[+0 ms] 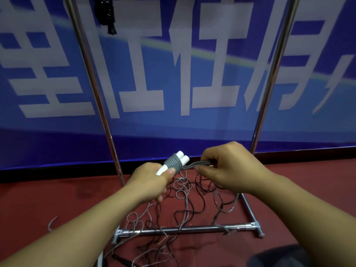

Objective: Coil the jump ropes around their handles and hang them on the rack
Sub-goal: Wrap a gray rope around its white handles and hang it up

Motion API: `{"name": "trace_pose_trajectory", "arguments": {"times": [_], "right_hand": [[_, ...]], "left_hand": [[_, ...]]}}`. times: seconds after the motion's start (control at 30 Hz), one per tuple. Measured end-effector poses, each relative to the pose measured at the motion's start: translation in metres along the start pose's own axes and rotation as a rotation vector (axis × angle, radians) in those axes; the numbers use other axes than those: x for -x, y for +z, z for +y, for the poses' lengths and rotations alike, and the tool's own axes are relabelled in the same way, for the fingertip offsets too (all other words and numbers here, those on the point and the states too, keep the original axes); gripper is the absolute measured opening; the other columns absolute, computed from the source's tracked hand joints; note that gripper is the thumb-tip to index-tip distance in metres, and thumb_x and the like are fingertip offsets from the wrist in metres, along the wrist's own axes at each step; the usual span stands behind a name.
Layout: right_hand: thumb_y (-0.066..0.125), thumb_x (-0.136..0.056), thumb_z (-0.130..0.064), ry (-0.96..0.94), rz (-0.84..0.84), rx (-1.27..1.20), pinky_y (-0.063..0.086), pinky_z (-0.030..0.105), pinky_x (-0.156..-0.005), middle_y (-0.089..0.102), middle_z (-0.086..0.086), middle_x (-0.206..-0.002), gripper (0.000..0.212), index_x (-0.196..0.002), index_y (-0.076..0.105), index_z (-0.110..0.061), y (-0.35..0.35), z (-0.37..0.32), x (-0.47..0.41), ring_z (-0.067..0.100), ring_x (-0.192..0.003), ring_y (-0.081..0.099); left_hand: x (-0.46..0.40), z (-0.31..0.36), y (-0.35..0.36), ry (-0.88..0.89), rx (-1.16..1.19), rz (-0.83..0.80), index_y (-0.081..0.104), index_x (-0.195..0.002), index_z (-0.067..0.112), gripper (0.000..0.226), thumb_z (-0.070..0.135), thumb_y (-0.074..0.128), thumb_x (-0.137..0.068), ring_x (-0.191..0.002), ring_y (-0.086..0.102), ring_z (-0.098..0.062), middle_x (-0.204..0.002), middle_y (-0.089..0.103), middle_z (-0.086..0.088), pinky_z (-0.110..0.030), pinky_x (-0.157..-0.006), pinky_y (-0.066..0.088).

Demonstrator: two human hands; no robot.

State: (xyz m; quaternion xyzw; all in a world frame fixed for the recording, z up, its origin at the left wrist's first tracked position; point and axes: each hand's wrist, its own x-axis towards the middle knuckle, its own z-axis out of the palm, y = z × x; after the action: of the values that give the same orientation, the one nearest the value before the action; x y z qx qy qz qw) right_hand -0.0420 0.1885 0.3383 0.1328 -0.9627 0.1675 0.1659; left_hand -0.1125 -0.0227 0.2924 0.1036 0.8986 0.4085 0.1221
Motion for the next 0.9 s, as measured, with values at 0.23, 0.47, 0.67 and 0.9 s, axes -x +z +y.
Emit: {"name": "trace_pose_trajectory", "arguments": {"times": [0.23,0.47,0.67,0.9], "right_hand": [[0.066,-0.092,-0.039,-0.049,0.009,-0.011,0.043,0.033,-0.054,0.059,-0.006,-0.063,0.022,-0.079,0.063,-0.022,0.002,-0.002,0.000,0.013,-0.059,0.055],[0.067,-0.091,-0.042,-0.016,0.185,-0.059,0.049,0.038,-0.064,0.058,-0.014,-0.075,0.020,-0.088,0.063,-0.023,0.003,0.000,-0.002,0.013,-0.073,0.058],[0.070,-0.090,-0.041,0.060,0.283,-0.039,0.048,0.038,-0.064,0.055,-0.013,-0.074,0.019,-0.087,0.063,-0.023,0.010,0.006,-0.003,0.014,-0.072,0.055],[0.073,-0.087,-0.043,0.113,0.238,-0.119,0.052,0.038,-0.065,0.063,-0.010,-0.072,0.020,-0.084,0.065,-0.024,0.015,0.005,-0.007,0.014,-0.071,0.061]], "left_hand": [[0.004,0.002,0.004,-0.002,0.002,-0.148,0.057,-0.078,0.017,0.034,0.041,0.052,-0.101,-0.036,0.040,-0.012,-0.053,0.051,0.001,-0.017,-0.042,0.030],[0.011,0.006,0.004,0.114,-0.070,-0.331,0.052,-0.078,0.019,0.033,0.044,0.054,-0.100,-0.038,0.038,-0.008,-0.055,0.048,0.001,-0.019,-0.043,0.031],[0.017,0.012,0.001,0.171,-0.055,-0.437,0.051,-0.075,0.021,0.031,0.039,0.054,-0.101,-0.038,0.038,-0.009,-0.055,0.047,0.000,-0.018,-0.042,0.032],[0.022,0.014,0.000,0.333,-0.158,-0.481,0.054,-0.075,0.021,0.031,0.039,0.056,-0.100,-0.053,0.042,-0.013,-0.059,0.046,0.006,-0.024,-0.052,0.034]]}}
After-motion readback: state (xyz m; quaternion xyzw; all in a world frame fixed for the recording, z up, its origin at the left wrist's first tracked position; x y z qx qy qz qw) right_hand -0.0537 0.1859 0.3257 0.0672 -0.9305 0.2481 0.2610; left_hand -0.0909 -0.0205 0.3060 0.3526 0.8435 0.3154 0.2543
